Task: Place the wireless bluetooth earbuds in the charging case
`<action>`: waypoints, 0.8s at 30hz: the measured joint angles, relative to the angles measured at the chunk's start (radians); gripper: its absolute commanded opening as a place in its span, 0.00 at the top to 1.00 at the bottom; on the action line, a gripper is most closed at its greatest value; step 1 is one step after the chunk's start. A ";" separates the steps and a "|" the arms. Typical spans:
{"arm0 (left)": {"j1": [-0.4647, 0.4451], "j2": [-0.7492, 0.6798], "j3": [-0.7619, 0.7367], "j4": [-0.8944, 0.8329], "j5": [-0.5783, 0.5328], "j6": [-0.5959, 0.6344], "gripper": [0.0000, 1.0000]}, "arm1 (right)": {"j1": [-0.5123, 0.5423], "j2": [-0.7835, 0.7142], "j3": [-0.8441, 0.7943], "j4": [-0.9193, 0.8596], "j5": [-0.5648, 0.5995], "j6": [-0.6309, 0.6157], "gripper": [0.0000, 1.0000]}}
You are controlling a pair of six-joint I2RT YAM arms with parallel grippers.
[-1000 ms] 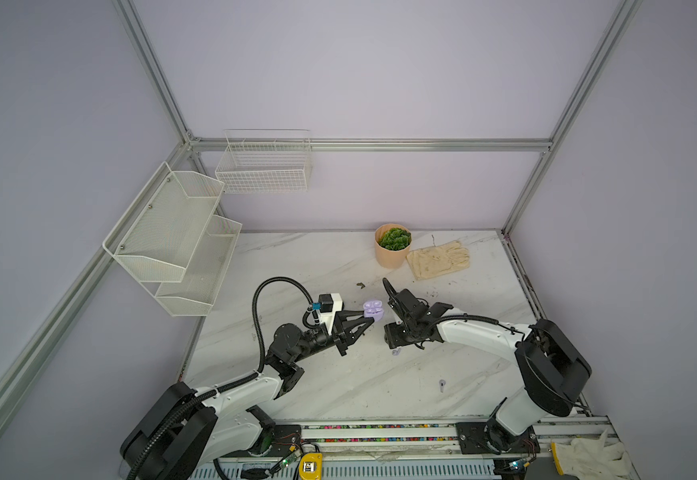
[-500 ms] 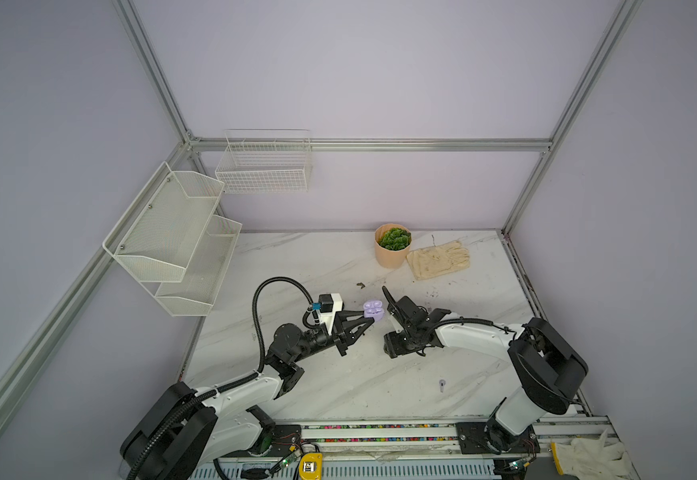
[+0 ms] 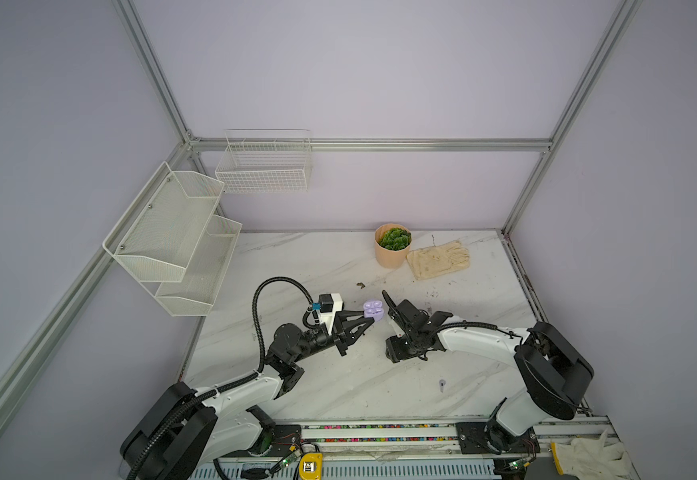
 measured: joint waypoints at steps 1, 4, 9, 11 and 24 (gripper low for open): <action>0.000 0.000 0.000 0.000 0.000 0.000 1.00 | 0.001 -0.002 0.000 -0.003 0.002 0.001 0.44; 0.000 0.000 0.000 0.000 0.002 0.000 1.00 | 0.005 -0.014 0.011 -0.019 0.019 -0.002 0.43; 0.000 -0.002 0.000 -0.003 0.006 0.000 1.00 | 0.004 -0.010 0.050 0.011 0.027 -0.008 0.40; 0.000 -0.007 0.000 -0.009 0.006 0.000 1.00 | 0.004 0.010 0.058 0.031 0.020 -0.012 0.38; 0.000 -0.015 0.000 -0.012 0.010 -0.001 1.00 | 0.004 0.030 0.013 0.049 -0.021 -0.014 0.35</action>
